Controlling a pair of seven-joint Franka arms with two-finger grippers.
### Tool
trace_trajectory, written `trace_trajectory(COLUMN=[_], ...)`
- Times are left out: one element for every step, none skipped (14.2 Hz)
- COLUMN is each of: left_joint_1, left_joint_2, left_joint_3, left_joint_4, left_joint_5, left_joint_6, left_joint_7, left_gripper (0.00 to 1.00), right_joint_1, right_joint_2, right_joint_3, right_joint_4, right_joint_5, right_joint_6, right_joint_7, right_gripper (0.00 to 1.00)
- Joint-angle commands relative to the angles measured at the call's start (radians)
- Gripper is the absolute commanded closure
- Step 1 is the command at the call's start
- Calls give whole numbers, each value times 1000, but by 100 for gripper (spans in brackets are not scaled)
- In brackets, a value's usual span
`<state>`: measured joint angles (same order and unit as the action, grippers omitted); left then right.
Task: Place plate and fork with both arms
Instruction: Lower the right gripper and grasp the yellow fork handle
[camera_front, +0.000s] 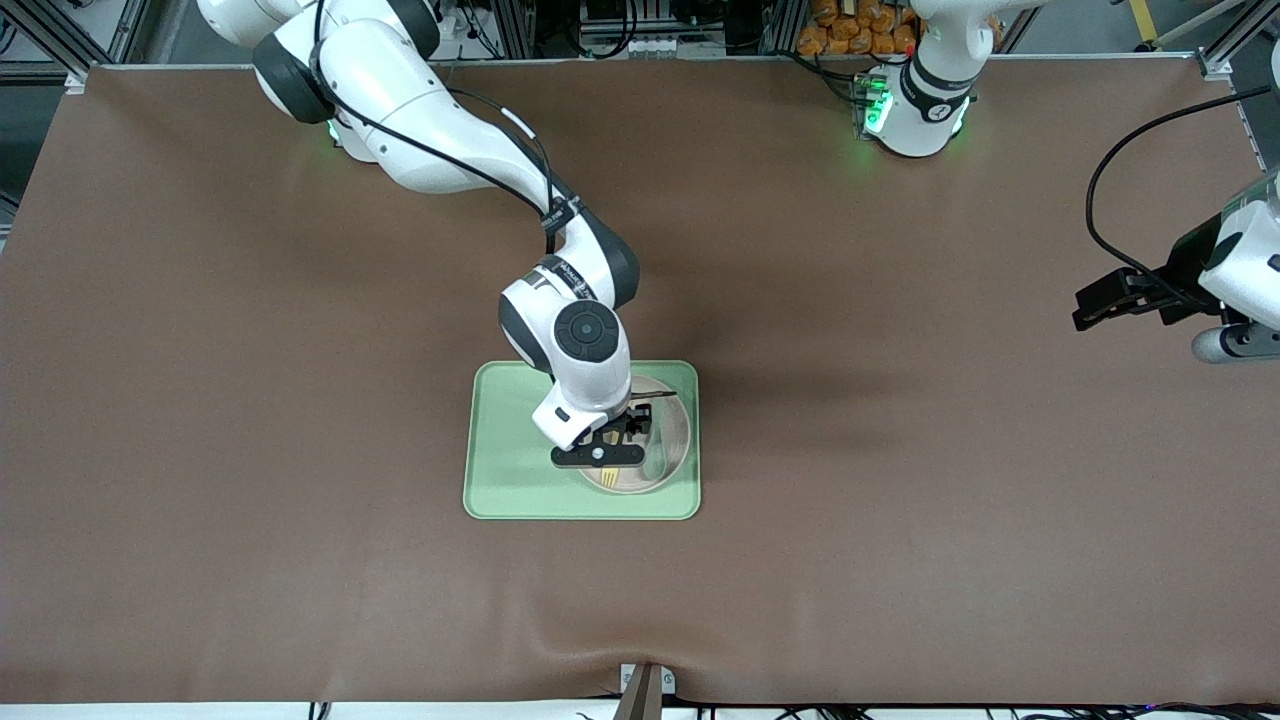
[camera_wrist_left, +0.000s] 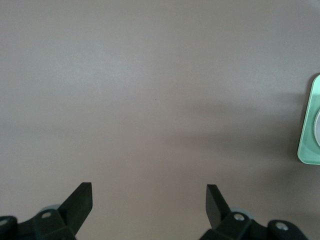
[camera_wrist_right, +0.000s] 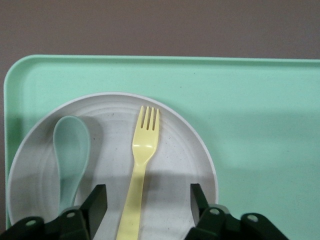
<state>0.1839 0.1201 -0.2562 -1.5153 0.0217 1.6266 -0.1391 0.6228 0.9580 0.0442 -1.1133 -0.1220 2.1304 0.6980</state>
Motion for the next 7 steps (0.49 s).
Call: trace_trajectory(left_joint_1=[2,2,2,2,3,2,3], left_joint_2=[-25,-25,-25,-25,-25,-25,-25], left_joint_3=[-8,-8,-8,-8,-8,-8,-8], left_joint_4=[-17,-14,-14,-14,-16,-16,-16], left_joint_5=[20,21,21,20,18,17,15], left_joint_6=[-4,-2,-4,-4,-4,-7,-23], left_joint_7=[15,16,15,15,15,15,15], left_gripper=[0,0,0,0,0,0,0], right_joint_1=[-8,-8,-6,0,2,0,0], right_joint_2=[28,33,35,38,44,48,54], right_joint_3=[11,11,13,11,11,11,11], right_joint_4=[32,32,32,32,32,32,33], right_joint_5=[18,18,18,16,16,16,16], right_joint_6=[-10,-10,-10,-10,-10,-4,0], right_joint_7=[-9,-9,-9,-8,-8,-8,-6], right_gripper=[32,33,33,34,35,35,37])
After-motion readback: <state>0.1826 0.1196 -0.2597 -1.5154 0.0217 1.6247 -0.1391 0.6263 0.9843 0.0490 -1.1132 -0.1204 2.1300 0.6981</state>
